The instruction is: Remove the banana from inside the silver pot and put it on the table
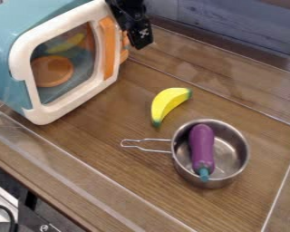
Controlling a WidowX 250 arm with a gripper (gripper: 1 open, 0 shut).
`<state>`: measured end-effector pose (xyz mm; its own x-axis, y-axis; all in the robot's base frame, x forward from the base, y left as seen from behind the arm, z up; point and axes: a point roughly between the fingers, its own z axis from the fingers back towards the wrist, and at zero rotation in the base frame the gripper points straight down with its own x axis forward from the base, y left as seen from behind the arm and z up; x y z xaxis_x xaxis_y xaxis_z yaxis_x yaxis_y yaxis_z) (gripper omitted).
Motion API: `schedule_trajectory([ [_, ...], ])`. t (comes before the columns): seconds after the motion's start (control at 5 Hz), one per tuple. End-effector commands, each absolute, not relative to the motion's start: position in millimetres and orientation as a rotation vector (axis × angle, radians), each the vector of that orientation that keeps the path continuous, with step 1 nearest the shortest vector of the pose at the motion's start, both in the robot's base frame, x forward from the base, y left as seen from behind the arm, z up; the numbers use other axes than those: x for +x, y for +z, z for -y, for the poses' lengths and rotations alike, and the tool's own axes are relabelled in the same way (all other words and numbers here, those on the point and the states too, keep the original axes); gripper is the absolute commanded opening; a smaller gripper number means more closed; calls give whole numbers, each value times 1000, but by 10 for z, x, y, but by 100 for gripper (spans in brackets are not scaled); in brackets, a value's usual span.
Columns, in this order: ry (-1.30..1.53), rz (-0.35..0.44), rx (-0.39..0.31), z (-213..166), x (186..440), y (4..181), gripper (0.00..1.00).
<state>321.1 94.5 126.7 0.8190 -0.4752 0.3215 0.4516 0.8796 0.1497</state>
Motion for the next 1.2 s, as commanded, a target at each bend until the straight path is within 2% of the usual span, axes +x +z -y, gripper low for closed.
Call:
schedule_trajectory([
  [0.0, -525, 383, 80, -1034, 3223, 1478, 100],
  [0.2, -566, 383, 68, -1011, 3212, 1617, 100],
  [0.4, -527, 376, 65, -1108, 3164, 1642, 100],
  [0.6, -512, 375, 65, -1240, 3191, 1633, 100],
  [1.0, -429, 338, 63, -1246, 3182, 1583, 100],
])
